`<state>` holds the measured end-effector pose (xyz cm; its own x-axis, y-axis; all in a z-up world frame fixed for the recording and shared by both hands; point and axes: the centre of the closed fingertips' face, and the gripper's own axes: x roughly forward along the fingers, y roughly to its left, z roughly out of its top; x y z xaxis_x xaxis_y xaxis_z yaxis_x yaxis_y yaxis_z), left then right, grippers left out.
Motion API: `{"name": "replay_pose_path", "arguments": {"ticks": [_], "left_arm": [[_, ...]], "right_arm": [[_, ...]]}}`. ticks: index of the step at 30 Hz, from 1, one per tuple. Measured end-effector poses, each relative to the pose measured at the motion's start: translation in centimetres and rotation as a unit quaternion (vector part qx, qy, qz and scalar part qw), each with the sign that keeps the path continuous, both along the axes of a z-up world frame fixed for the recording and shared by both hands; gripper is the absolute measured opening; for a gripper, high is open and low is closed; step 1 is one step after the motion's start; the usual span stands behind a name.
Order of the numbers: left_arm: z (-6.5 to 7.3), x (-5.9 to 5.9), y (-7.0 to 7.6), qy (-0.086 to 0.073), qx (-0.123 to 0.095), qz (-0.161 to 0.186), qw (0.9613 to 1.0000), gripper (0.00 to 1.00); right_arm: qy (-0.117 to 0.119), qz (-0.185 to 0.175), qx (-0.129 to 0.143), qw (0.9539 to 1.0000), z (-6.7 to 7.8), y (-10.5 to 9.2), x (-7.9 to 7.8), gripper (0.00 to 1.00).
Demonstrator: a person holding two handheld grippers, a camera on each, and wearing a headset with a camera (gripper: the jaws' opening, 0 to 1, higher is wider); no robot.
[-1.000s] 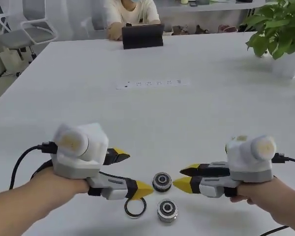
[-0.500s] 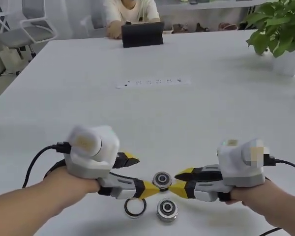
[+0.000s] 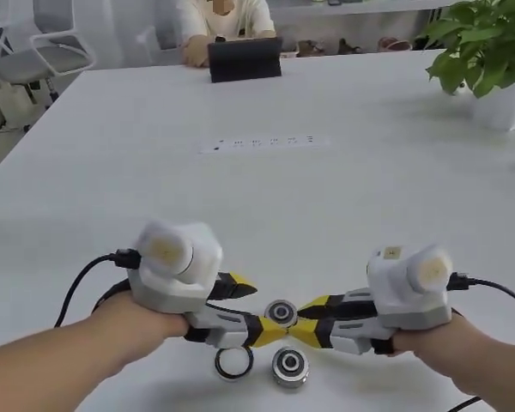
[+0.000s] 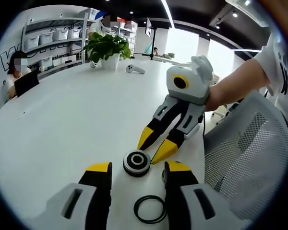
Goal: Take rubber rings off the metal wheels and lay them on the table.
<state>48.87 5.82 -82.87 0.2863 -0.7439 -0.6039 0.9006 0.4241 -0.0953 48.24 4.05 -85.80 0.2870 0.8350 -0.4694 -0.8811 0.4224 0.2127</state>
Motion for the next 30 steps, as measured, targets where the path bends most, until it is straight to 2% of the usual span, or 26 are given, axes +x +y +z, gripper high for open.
{"name": "replay_pose_path", "arguments": {"ticks": [13, 18, 21, 30], "left_arm": [[-0.6, 0.0, -1.2, 0.006, 0.005, -0.018, 0.9998, 0.27], [-1.1, -0.1, -1.2, 0.007, 0.015, -0.021, 0.9996, 0.22], [-1.2, 0.0, -1.1, 0.000, 0.018, -0.022, 0.9996, 0.17], [-1.3, 0.4, -1.2, -0.005, 0.020, -0.014, 0.9997, 0.11]], "right_arm": [[-0.005, 0.002, -0.002, 1.0000, 0.0, 0.1, 0.0, 0.16], [-0.005, 0.002, -0.002, 1.0000, 0.0, 0.1, 0.0, 0.15], [-0.005, 0.002, -0.003, 1.0000, 0.0, 0.1, 0.0, 0.15], [-0.007, 0.001, -0.004, 1.0000, 0.0, 0.0, 0.0, 0.15]]}}
